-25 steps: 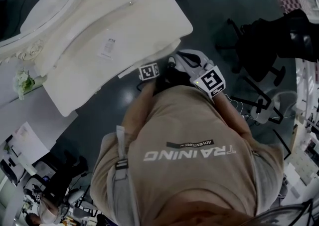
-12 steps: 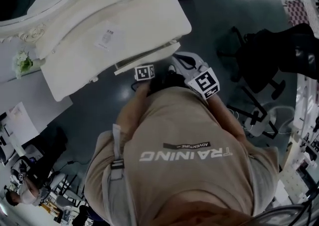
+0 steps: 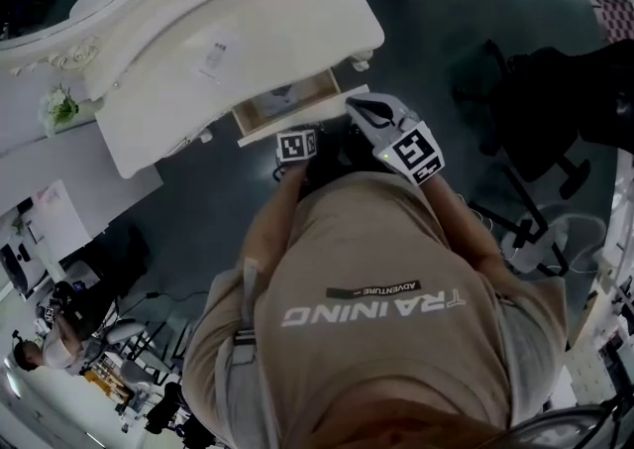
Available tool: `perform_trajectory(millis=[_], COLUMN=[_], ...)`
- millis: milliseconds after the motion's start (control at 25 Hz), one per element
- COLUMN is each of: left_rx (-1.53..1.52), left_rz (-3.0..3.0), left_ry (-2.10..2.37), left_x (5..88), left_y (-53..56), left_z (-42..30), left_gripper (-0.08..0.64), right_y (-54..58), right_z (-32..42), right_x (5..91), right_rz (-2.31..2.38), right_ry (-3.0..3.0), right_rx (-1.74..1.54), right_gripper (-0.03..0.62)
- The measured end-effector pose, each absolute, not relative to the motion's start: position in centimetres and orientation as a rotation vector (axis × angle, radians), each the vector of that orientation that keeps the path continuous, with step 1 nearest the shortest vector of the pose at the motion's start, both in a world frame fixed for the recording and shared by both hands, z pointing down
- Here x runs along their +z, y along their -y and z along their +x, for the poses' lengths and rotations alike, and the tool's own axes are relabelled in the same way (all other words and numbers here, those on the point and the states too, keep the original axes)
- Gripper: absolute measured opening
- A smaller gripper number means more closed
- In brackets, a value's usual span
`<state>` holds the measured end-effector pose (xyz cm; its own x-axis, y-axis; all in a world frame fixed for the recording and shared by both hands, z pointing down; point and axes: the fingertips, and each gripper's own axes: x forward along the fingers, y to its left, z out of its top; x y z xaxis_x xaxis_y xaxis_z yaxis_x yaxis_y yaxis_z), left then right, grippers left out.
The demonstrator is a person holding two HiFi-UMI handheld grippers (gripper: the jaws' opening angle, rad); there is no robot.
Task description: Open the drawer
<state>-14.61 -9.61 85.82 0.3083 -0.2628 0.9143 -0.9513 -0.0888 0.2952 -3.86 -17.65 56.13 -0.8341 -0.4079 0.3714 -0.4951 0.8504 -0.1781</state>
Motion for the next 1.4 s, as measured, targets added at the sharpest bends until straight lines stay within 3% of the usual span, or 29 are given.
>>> perform_trajectory(millis=[720, 1400], left_rx=[0.921, 0.926], left_rz=[1.676, 1.724], left_ry=[1.137, 1.166], left_x=[85.1, 85.1], left_y=[4.7, 1.4], left_z=[-15.9, -13.4], left_gripper=[0.132, 0.129], right_y=[8.0, 2.9], right_z=[-6.4, -2.3], right_x=[55.3, 57.0], right_rz=[0.74, 0.732], right_ry=[2.577, 2.6], right_rx=[0.273, 0.365], right_gripper=[0.003, 0.003])
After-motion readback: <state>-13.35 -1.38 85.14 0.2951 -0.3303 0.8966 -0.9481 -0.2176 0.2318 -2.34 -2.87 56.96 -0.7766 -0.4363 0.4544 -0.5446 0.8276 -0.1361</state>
